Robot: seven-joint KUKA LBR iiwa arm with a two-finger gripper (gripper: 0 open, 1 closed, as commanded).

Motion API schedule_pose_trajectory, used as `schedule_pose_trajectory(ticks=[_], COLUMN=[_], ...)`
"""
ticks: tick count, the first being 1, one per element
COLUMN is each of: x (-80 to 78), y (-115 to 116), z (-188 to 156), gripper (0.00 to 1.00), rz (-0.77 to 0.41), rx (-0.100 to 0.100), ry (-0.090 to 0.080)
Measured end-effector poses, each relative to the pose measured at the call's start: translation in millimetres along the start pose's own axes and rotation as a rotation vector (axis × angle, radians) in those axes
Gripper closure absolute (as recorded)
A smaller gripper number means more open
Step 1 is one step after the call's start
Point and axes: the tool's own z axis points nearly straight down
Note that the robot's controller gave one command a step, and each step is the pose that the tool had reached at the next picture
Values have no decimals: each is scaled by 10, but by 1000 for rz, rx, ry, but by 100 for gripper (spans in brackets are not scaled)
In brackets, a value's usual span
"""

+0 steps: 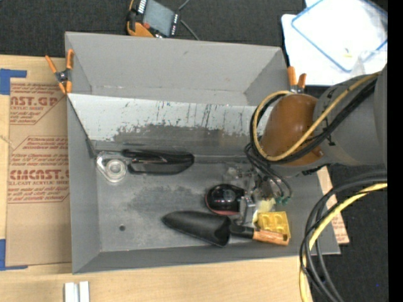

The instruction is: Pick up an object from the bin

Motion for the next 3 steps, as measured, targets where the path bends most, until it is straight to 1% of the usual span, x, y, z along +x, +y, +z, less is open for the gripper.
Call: schedule_pose_trajectory(ticks=[1, 2, 3], x=[-142, 293, 299], y=[518, 498, 290], z=[-149, -95, -45], gripper=[0, 0, 100], rz=[67, -335, -331], rx=[2, 6, 12], ry=[-23, -29, -40])
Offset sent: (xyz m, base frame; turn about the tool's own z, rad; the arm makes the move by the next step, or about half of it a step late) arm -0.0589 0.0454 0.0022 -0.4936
